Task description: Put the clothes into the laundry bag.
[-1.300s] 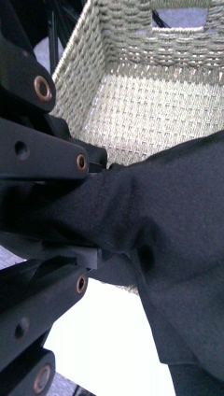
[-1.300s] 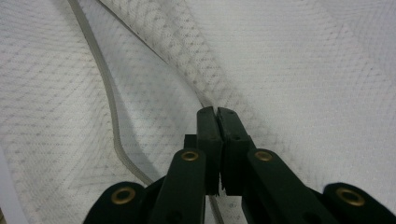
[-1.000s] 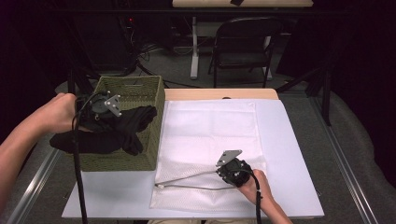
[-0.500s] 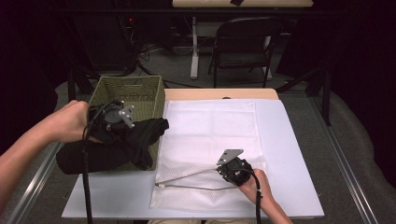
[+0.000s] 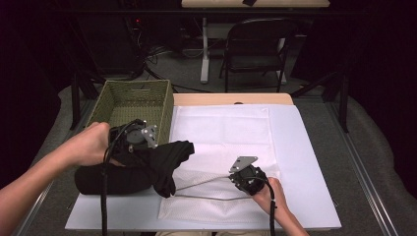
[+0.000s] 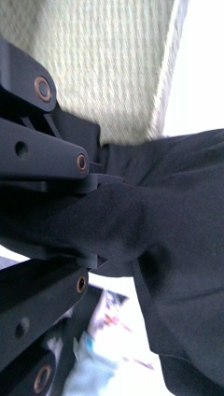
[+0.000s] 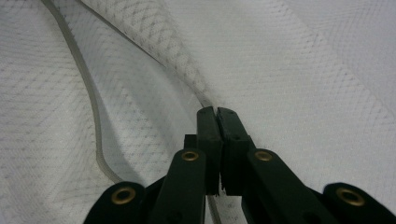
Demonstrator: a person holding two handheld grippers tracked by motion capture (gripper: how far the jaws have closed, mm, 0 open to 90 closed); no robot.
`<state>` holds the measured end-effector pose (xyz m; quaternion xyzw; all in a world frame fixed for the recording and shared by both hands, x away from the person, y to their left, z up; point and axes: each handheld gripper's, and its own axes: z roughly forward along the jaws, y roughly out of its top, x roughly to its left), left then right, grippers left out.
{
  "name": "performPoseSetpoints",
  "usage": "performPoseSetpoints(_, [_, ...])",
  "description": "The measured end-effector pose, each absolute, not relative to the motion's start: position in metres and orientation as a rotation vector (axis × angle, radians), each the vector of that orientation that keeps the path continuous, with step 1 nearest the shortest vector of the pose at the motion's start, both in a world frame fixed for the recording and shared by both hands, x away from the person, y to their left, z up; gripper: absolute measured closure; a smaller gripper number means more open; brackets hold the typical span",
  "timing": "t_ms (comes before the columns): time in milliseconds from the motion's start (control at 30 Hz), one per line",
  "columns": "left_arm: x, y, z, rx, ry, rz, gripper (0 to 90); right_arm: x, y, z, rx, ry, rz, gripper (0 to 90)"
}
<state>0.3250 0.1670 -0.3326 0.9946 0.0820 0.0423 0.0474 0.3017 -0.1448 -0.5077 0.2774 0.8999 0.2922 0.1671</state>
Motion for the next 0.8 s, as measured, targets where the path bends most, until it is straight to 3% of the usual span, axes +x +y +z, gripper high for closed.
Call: performPoseSetpoints(800, [0.304, 0.119, -0.409, 2.919, 0.198, -0.15, 75.0, 0.302, -0.147, -0.495, 0.863, 2.473, 0.871, 88.9])
